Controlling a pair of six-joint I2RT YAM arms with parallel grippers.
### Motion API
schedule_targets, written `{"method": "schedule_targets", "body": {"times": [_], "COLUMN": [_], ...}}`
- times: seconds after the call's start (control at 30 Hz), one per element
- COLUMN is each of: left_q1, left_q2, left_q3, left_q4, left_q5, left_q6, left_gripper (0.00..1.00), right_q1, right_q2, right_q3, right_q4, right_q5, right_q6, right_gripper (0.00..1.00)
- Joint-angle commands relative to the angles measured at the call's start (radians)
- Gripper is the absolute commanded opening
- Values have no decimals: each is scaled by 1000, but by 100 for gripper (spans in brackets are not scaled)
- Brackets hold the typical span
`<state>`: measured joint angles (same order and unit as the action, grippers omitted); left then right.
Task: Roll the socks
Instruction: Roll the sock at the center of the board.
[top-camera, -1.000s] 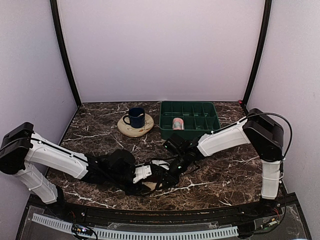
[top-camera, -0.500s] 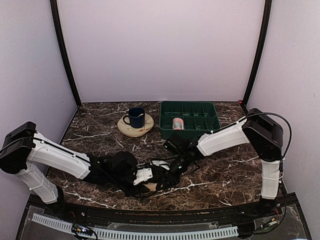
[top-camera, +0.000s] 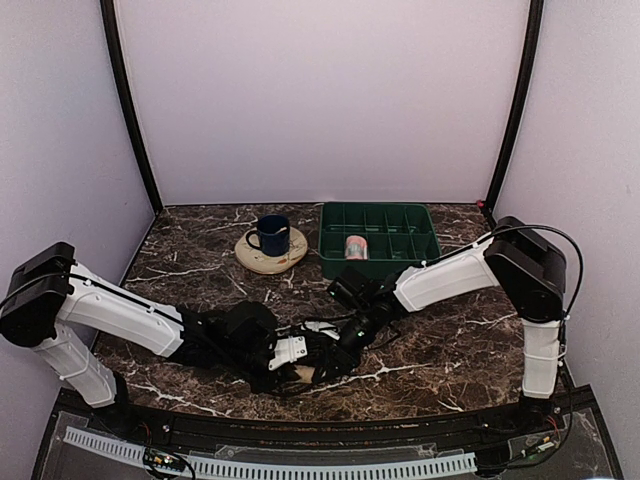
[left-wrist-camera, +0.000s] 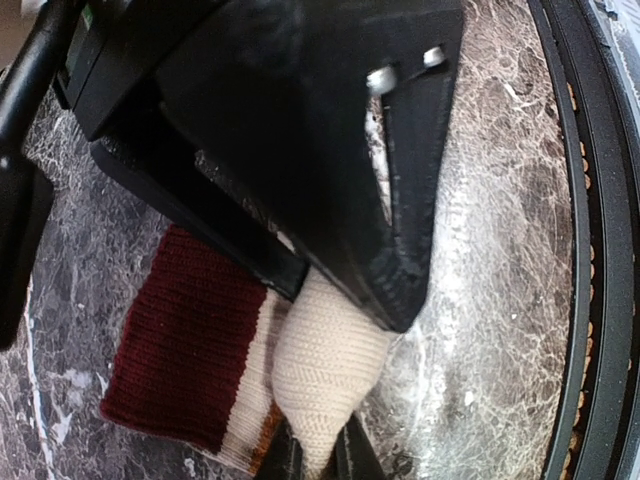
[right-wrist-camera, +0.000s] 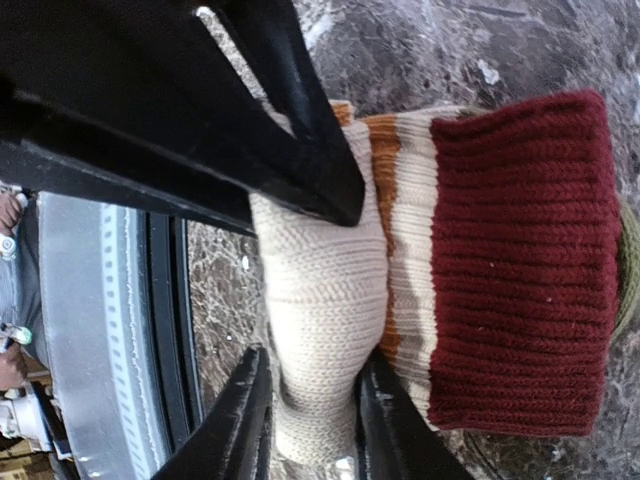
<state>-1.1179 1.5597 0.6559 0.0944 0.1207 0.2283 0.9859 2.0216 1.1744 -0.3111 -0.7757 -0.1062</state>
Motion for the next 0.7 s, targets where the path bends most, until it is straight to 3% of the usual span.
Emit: {"method": "schedule_targets", "body": {"times": [0.0,0.67], "left_q1": [-5,18], "left_q2": [17,58], "left_q3": [8,46], "left_q4": [-37,-115], "left_q5": [23,100], "left_q6": [-9,-43], "left_gripper": [0,0], "right_q1": [-13,-108], "right_q2": [34,-109], "right_q3": [-49,-215], "right_q4": [-92,160], "right_q5": [52,23], "right_q6": [24,198], "right_gripper": [30,35]}}
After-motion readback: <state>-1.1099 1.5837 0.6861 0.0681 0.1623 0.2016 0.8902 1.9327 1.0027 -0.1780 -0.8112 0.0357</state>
